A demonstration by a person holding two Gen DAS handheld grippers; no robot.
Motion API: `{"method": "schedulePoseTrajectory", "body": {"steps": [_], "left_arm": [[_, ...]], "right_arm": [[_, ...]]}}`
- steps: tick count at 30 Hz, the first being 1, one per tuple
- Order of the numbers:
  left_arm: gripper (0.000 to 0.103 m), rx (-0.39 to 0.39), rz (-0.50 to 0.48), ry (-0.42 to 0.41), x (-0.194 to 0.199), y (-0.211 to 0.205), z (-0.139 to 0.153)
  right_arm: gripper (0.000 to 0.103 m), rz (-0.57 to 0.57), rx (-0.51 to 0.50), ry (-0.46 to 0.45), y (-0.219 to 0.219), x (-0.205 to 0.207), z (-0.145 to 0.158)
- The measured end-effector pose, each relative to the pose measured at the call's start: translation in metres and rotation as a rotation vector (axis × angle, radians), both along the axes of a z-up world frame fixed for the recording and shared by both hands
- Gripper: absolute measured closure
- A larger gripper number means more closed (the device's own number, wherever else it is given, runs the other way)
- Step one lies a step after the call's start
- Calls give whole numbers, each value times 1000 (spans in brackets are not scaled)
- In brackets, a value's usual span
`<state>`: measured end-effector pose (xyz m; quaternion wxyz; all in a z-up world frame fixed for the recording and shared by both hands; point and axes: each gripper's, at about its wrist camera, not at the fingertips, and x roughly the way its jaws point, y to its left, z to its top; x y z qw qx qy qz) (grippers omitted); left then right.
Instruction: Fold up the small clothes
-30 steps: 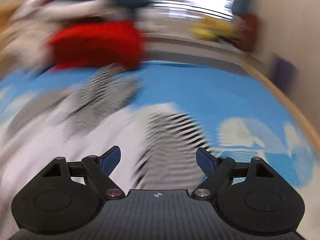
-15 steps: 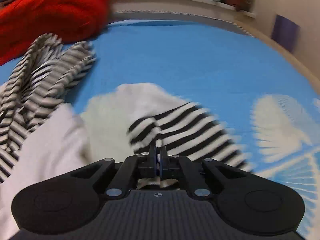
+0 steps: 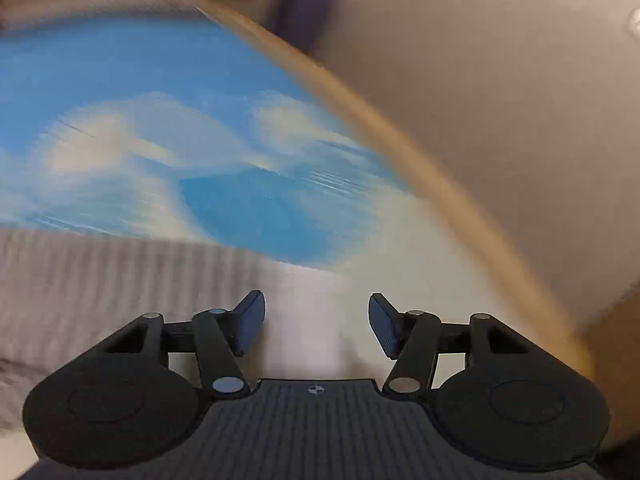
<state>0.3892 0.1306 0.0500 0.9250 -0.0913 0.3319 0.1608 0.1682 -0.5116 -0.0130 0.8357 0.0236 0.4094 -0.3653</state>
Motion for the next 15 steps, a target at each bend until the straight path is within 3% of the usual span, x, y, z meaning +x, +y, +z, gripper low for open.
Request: {"method": "schedulePoseTrajectory", "body": {"steps": [4,9,13,15], "left_arm": [[0,8,-37,-10,13,6,4],[0,76,-155,54,48,-10,-7],[0,92,-365,85,63,-60,-19],[0,112,-469,116,68,-92,-28]], "right_arm": [[39,256,133,-141,100,45,3],[36,473,163,-137,196,99,-21],[35,478,113,-74,212,117,-47],[28,432,149,-117,208,114,-55]]}}
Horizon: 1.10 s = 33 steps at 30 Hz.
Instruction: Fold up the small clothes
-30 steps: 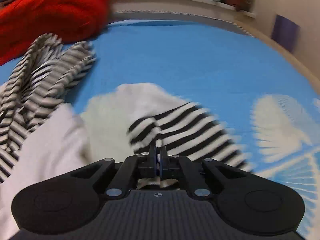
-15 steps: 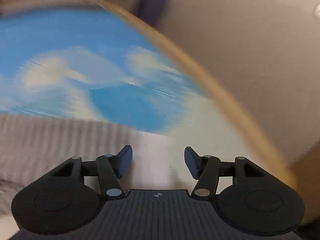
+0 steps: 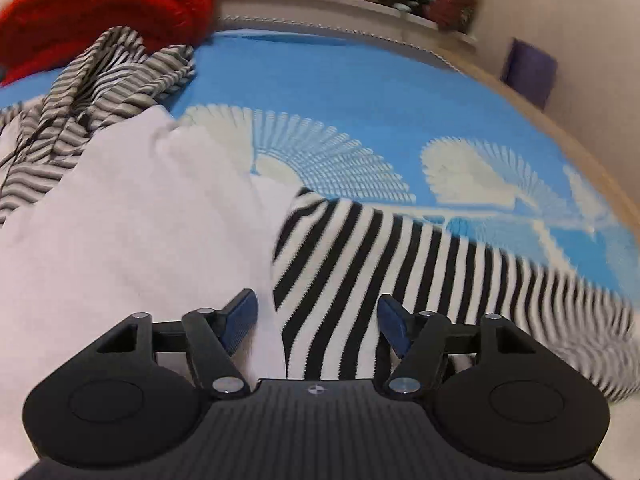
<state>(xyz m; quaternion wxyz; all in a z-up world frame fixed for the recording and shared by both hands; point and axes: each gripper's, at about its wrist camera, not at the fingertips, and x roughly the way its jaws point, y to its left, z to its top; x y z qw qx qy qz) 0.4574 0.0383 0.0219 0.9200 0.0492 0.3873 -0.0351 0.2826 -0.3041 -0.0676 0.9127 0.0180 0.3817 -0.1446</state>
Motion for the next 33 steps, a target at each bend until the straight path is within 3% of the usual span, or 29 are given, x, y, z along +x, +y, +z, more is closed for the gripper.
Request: {"method": "schedulePoseTrajectory", "body": {"steps": [2,4,5,6,9,10,11,13,15,16,17,19,21,22,26,29,31,33], "left_arm": [[5,33,-8,35,9,-24,-14],[89,-16,31,107,20,-28,-29],[99,-47,70,162,27,-23,-33],[100,-72,130,167,28,-11,-32],[100,-59,240,35,13,46,3],[100,-93,293,16,6,77,15],[100,-121,358,-3,-4,114,26],[100,-59,541,-45,-30,192,38],[99,-53,715,5,-60,271,29],[98,-95,765,63,-72,301,18],[88,-149,819,124,-87,329,4],[74,-149,903,121,-114,351,-9],[28,-110,921,115,-123,350,-16],[21,-109,918,106,-123,347,-17],[19,-87,833,-7,-108,317,-8],[15,-12,637,-130,-90,271,6],[0,39,482,-125,-79,241,4],[0,92,371,-19,-56,220,-12]], "right_arm": [[25,-18,31,-6,-11,-1,-4],[24,-26,64,-6,-17,0,-5],[24,-27,75,-8,-19,-1,-7],[24,-23,75,-11,-19,-6,-7],[24,-3,59,-19,-17,-6,-8],[24,0,64,-21,-19,-7,-8],[24,2,69,-22,-20,-8,-8],[24,7,71,-21,-22,-10,-7],[24,6,73,-17,-22,-12,-6],[24,3,74,-12,-22,-13,-5],[24,-2,77,-3,-22,-13,-4],[24,-15,92,20,-22,-13,-1],[25,-25,101,42,-22,-17,6],[25,-24,97,46,-21,-20,10],[25,-40,71,55,-22,-31,16],[25,-55,72,70,-25,-34,12],[25,-60,70,76,-24,-33,9],[24,-60,57,69,-22,-32,7]]}}
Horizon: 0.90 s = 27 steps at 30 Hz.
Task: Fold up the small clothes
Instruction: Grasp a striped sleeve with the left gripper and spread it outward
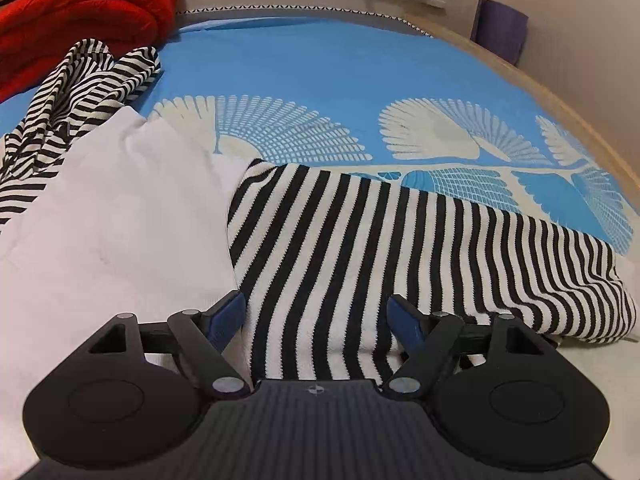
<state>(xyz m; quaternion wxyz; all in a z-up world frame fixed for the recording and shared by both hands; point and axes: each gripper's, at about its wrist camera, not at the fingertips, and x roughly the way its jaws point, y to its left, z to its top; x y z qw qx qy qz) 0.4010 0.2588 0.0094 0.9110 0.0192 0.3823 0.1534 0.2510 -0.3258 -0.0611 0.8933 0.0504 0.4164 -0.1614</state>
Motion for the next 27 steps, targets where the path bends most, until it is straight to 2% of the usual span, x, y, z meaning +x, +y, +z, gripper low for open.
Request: {"method": "schedulePoseTrajectory", "body": {"steps": [1,2,3,4,5,6,8,9,10,11,13,14,15,17,18,22,24,26,27], "left_arm": [[1,39,8,72,11,-6,-13],[24,75,34,118,19,-8,-24],[58,98,81,156,25,-5,-33],[59,56,136,160,26,6,-34],[75,-20,203,115,21,22,-28],[79,-60,289,71,15,40,-19],[75,-38,510,22,-1,83,-6],[62,-41,622,9,-13,108,-2],[56,-67,706,9,-26,132,1],[51,-93,753,24,-39,151,2],[48,-99,762,55,-61,164,5],[39,-105,735,65,-68,164,8],[25,-123,693,67,-76,158,13],[14,-170,590,51,-104,137,22],[14,-194,520,54,-114,124,24],[11,-302,159,157,-163,35,25],[7,-319,-7,199,-193,-17,21],[0,-299,-108,249,-219,-55,14],[0,-281,-143,264,-231,-68,9]], "right_arm": [[24,6,-12,-4,2,0,-1],[24,13,-28,-7,4,1,-1],[24,20,-40,-8,6,1,-1],[24,25,-48,-7,6,1,-1],[24,30,-54,-6,7,1,0],[24,33,-54,-6,6,1,0],[24,31,-43,-6,4,2,0],[24,29,-36,-6,3,2,0],[24,26,-32,-7,2,2,1],[24,23,-30,-6,2,1,2],[25,14,-36,-7,3,0,7],[26,14,-38,-13,5,-2,12],[26,22,-38,-21,8,-5,17],[26,49,-29,-51,16,-17,35],[26,64,-23,-69,20,-24,45],[25,124,42,-124,36,-74,83],[25,138,98,-120,41,-102,89],[25,135,147,-103,44,-131,88],[25,128,169,-96,44,-145,86]]}}
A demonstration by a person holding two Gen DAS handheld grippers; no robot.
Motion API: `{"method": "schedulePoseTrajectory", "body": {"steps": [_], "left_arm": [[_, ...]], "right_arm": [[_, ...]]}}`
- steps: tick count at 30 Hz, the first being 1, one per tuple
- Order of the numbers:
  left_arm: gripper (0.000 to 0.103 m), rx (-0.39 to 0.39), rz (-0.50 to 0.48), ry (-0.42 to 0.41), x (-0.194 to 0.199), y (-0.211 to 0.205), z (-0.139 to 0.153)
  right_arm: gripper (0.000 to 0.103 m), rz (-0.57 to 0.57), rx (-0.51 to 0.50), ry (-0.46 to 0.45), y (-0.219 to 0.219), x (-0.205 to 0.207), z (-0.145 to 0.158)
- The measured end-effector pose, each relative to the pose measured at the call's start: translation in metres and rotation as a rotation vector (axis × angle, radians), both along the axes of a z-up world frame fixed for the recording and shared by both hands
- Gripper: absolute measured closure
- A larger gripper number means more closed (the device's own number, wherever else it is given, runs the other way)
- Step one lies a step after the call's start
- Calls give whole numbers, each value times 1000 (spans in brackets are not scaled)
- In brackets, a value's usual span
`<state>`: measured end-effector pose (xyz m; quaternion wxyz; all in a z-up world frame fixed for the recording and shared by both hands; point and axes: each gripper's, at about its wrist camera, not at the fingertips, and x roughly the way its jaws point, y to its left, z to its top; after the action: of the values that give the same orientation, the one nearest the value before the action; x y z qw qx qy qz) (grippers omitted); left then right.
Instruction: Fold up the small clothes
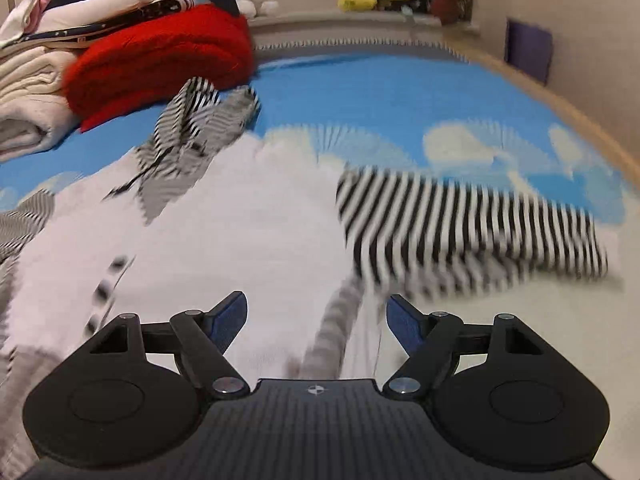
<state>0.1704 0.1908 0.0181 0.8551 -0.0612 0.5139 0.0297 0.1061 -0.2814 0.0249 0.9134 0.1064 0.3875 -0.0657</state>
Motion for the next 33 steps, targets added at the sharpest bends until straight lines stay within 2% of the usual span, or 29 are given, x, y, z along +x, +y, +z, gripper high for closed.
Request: {"method": "schedulePoseTrajectory", "body": {"steps": [2,5,7,10,11,12,13,15,16,17,18,20,23,24,25,26,27,30,32,33], "left_arm": [[0,28,-67,26,-17,-19,-9],[0,-5,-93,51,-38,-34,-18],[0,-1,-94,61,-39,-33,-25],[1,-25,-60,65,-44,-33,-28],[5,-36,-49,68,-46,-32,-28],[17,-49,-44,78,-49,-33,-28],[24,-65,-47,90,-51,-35,-29],[49,-63,-60,91,-56,-39,-28],[53,-44,-65,85,-56,-40,-29],[60,-29,-71,83,-58,-42,-30],[61,-26,-69,84,-59,-43,-31],[59,-19,-59,82,-62,-44,-32],[17,16,-47,103,-64,-47,-36],[36,47,-64,99,-66,-49,-38],[54,66,-97,97,-68,-51,-38],[80,67,-111,86,-72,-50,-35],[97,61,-97,81,-79,-46,-32],[98,25,-44,81,-97,-24,-30],[96,11,-27,78,-105,-13,-31],[87,-3,-16,68,-107,-8,-31]], "right_arm": [[25,-24,51,21,-2,-29,-6],[25,-60,109,44,-8,-59,-9],[25,-77,150,61,-13,-72,-12],[25,-87,304,118,-23,-85,-23],[27,-84,353,144,-23,-87,-28],[28,-88,374,162,-20,-90,-31],[28,-87,371,171,-17,-92,-31],[29,-42,328,156,-2,-96,-26],[31,0,302,140,8,-97,-22],[39,40,279,134,16,-96,-20],[49,77,258,139,23,-92,-20],[52,115,219,188,32,-84,-28],[51,141,108,300,49,-71,-50],[70,176,59,294,56,-73,-50],[97,233,7,283,63,-75,-47],[103,266,-5,301,66,-77,-44],[103,263,-7,299,63,-83,-40],[103,264,-60,246,36,-110,-23],[103,194,-69,242,10,-124,-26],[103,152,-61,242,-4,-128,-32]]}}
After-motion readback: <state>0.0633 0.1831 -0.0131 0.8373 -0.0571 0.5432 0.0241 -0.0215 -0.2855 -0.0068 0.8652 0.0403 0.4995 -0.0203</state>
